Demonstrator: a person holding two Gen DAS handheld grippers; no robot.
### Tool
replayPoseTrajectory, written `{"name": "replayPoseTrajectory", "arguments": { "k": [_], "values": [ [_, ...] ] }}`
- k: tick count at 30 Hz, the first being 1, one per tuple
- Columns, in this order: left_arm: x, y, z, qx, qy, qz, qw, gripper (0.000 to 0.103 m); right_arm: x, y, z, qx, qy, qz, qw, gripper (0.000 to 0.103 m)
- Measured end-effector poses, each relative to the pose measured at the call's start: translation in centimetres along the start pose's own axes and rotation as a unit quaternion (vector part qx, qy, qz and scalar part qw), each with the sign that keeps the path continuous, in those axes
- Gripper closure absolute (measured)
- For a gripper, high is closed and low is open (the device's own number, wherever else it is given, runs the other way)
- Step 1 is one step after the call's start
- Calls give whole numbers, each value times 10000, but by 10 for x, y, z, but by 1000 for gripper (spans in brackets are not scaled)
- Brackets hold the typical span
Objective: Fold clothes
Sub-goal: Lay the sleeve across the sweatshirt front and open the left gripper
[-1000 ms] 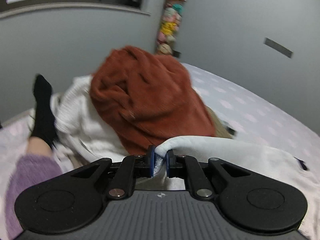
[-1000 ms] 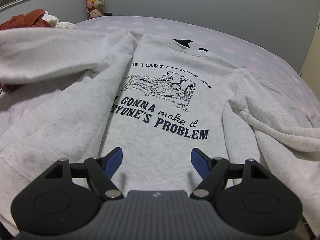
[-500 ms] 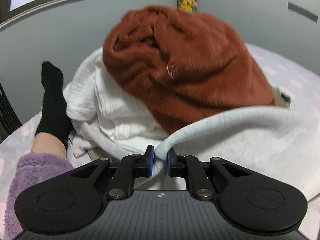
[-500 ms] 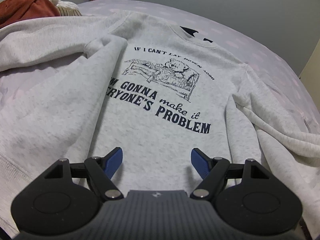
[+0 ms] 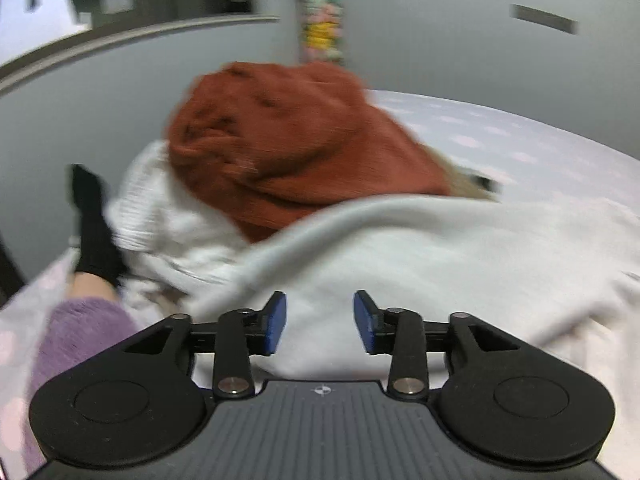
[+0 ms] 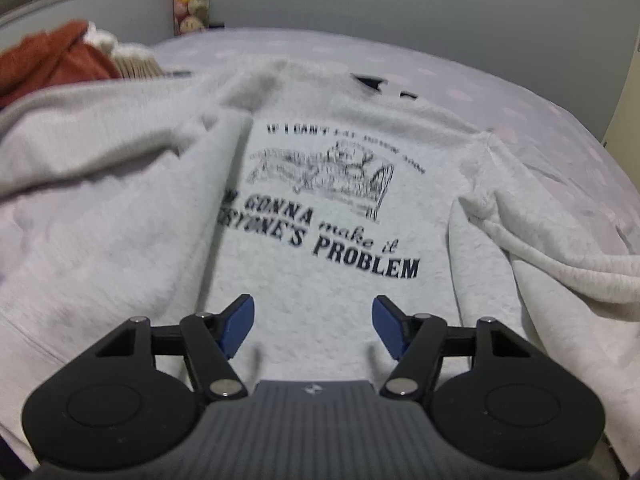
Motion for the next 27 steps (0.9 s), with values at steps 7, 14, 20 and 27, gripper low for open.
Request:
{"name": "replayPoseTrajectory", "arguments": {
  "k": [7, 14, 20, 27],
  "values": [
    [-29, -77, 37, -1313, 268, -634, 9889, 65, 23, -21, 39, 165, 164, -832, 9963, 43],
    [-59, -135, 50, -1974, 539, -1480, 9676, 65, 38, -62, 112, -36, 0, -1019, 9948, 32],
    [-73, -147, 48, -2043, 687, -1760, 9605, 65, 25, -104, 148, -559, -65, -1136, 9919, 31],
    [-79, -148, 44, -2106, 710, -1748, 9592, 64, 7, -126, 181, -794, -452, -1542, 9838, 31]
  ]
}}
Point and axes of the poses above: each gripper's, at about its wrist camera, not at the fingertips, and z roughly against the way its jaws point, y to its left, x to its top, the point moved 1 cm from there along -z, roughly the way its jaws point, and after that the axes turned 11 degrees about -z, right-handed, at the moved point
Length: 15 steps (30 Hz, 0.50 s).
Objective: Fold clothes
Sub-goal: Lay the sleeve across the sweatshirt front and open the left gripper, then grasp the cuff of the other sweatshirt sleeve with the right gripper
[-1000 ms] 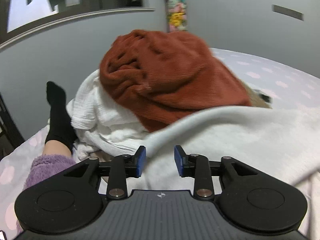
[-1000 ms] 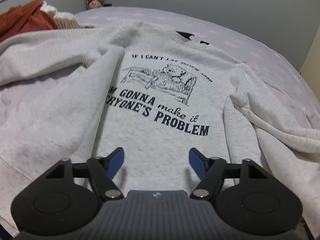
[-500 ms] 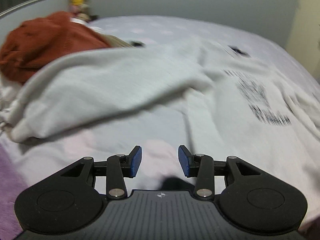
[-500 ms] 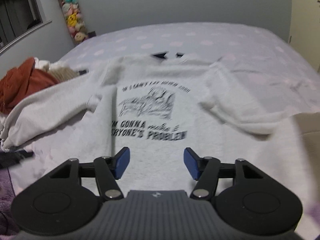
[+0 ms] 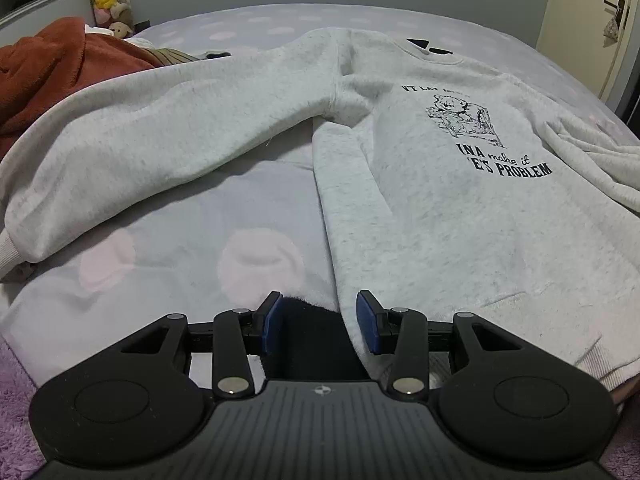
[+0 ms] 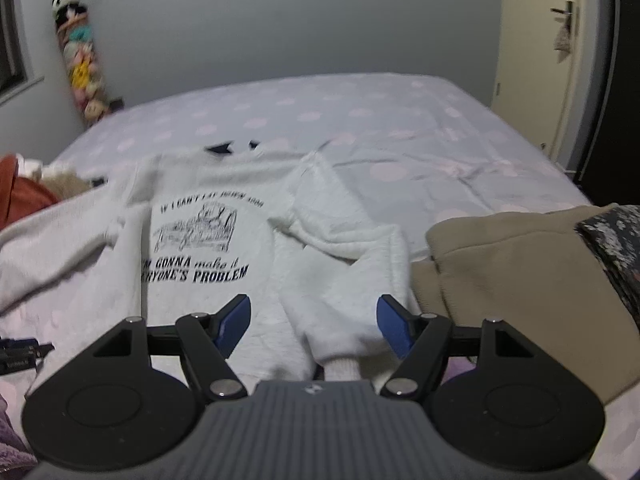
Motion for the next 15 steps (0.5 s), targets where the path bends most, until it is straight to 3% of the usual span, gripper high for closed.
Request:
{"name": "replayPoseTrajectory", "arguments": {
  "k": [9, 11, 15],
  "values": [
    [0, 0, -3, -57, -19, -5, 10000, 64, -11, -28, 14, -258, -24, -286, 9993, 34],
    [0, 0, -4, -61, -18, 6, 10000, 64, -13, -32, 14, -114, 77, -364, 9992, 48],
    [0, -1, -4, -47, -14, -10, 10000, 64, -18, -30, 10, -13, 329, -221, 9992, 93]
  ]
}}
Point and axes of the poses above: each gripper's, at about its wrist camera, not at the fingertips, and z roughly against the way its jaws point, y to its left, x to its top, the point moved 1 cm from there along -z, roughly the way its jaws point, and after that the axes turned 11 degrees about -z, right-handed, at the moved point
